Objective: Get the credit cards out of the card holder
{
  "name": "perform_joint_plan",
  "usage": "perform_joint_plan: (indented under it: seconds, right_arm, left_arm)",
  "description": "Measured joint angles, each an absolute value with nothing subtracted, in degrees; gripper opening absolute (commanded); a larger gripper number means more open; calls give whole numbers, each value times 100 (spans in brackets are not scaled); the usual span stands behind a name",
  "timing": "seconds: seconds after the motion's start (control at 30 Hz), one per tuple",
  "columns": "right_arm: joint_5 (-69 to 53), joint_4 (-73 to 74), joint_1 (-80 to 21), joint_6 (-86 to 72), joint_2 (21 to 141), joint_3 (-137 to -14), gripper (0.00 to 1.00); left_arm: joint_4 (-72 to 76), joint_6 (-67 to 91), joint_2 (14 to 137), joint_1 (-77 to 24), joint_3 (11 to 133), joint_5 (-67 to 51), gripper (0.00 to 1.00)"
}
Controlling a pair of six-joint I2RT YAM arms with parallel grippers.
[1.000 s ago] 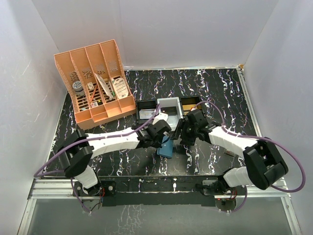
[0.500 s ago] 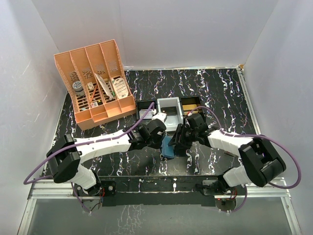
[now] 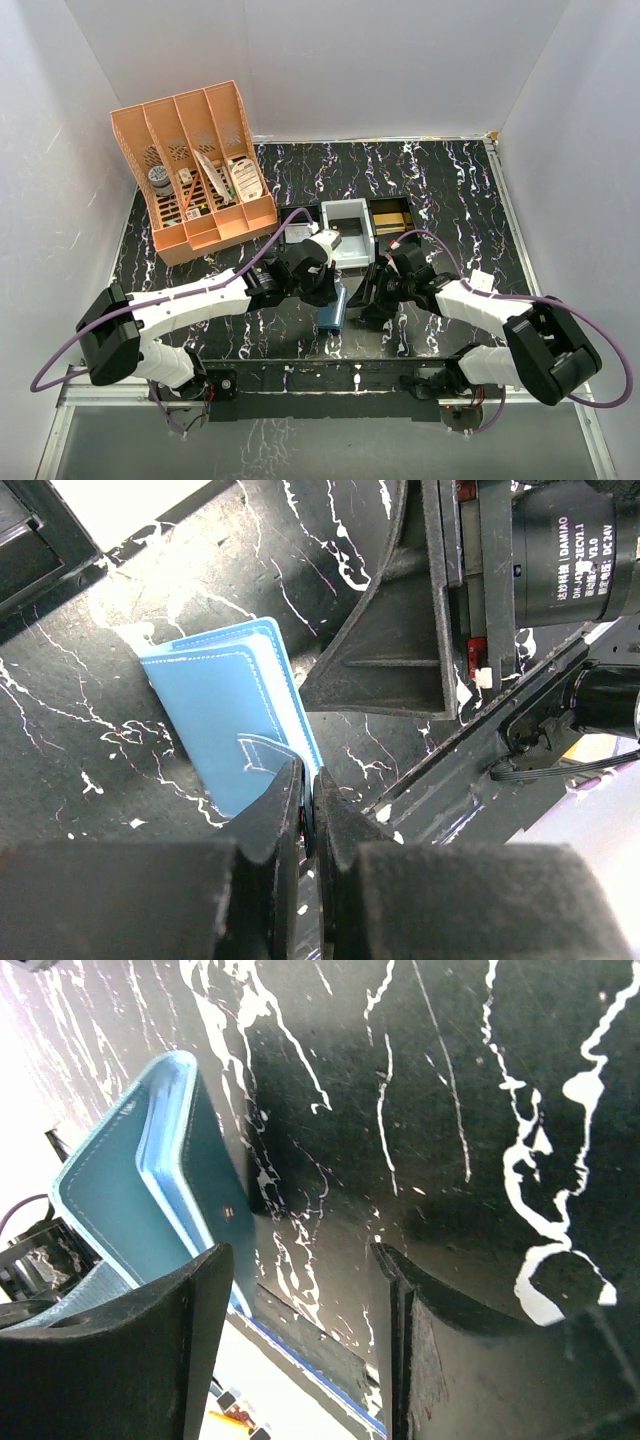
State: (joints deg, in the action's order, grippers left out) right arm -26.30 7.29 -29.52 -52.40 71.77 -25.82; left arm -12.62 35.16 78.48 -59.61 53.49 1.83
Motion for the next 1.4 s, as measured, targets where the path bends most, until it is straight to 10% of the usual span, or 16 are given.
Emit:
perform_joint_plan:
  seconds: [1.4]
  right_arm:
    - [-2947, 635, -3142, -5391, 7317, -3232, 53]
  left_arm:
    - [-2943, 4462, 7190, -5642, 3953, 2058, 0]
